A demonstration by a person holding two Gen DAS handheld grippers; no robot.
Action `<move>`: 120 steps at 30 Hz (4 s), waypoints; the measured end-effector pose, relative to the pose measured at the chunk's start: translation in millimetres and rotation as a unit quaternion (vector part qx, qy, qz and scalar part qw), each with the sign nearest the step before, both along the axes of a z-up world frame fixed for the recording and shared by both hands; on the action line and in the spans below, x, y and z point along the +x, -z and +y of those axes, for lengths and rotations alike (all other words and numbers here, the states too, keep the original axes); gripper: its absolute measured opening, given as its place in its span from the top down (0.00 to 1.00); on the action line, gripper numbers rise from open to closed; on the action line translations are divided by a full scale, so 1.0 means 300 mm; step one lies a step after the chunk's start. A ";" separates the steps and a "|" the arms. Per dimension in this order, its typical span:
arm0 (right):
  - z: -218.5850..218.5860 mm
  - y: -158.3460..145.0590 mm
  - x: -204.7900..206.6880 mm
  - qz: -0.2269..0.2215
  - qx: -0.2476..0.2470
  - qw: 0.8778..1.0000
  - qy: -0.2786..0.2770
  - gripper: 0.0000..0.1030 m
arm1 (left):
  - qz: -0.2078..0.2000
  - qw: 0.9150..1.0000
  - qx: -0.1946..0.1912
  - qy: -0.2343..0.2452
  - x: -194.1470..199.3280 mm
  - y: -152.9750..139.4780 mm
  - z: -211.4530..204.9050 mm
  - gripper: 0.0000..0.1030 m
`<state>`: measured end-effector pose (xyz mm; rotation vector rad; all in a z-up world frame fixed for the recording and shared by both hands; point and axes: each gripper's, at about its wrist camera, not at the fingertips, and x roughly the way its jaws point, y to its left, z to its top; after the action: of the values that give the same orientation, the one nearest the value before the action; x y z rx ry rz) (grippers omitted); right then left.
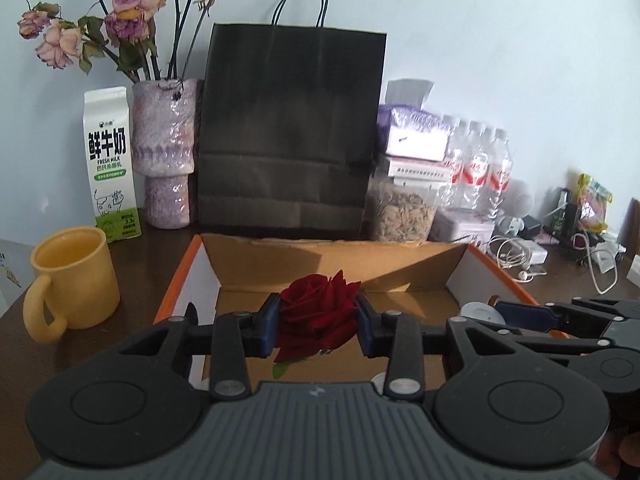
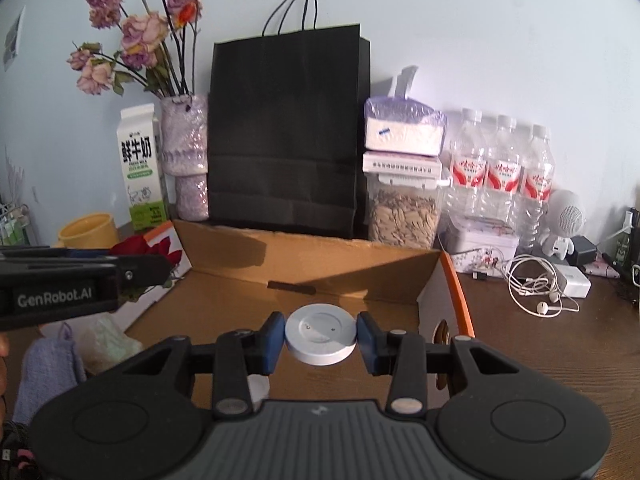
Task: Organize objects
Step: 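Carry the rose and lid over the box and open the left tool, then open the right tool to drop the lid, then withdraw both tools, then grasp a white bottle cap with the right tool while the left tool approaches the black cable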
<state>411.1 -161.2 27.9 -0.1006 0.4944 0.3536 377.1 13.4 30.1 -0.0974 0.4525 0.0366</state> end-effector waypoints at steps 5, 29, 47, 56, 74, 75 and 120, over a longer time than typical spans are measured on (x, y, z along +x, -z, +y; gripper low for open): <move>-0.007 0.016 0.007 0.008 -0.003 1.000 0.007 0.63 | 0.003 1.000 0.006 0.007 -0.001 0.007 -0.009 0.61; -0.035 0.025 0.030 0.026 -0.009 0.999 0.037 0.00 | 0.030 0.999 0.016 -0.035 0.019 0.026 0.014 0.00; -0.051 -0.037 -0.057 -0.003 -0.007 0.999 0.037 0.00 | 0.004 0.999 0.018 -0.045 -0.080 -0.038 0.018 0.00; -0.077 -0.091 -0.198 -0.019 -0.005 0.999 0.034 0.00 | -0.008 0.998 0.024 -0.049 -0.223 -0.096 0.013 0.00; -0.176 -0.121 -0.525 -0.044 0.006 0.999 0.021 0.00 | -0.009 0.999 0.024 -0.038 -0.518 -0.103 0.005 0.00; -0.182 -0.115 -0.546 -0.044 0.006 0.999 0.019 0.00 | -0.008 0.999 0.025 -0.037 -0.535 -0.099 0.008 0.00; -0.353 0.189 -0.799 0.068 0.009 0.998 -0.011 0.46 | 0.081 0.995 0.008 -0.053 -0.815 0.125 0.120 0.00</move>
<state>171.6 -267.1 -28.8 -0.0642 0.6256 0.3888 132.5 49.5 -7.5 -0.1040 0.6079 0.1533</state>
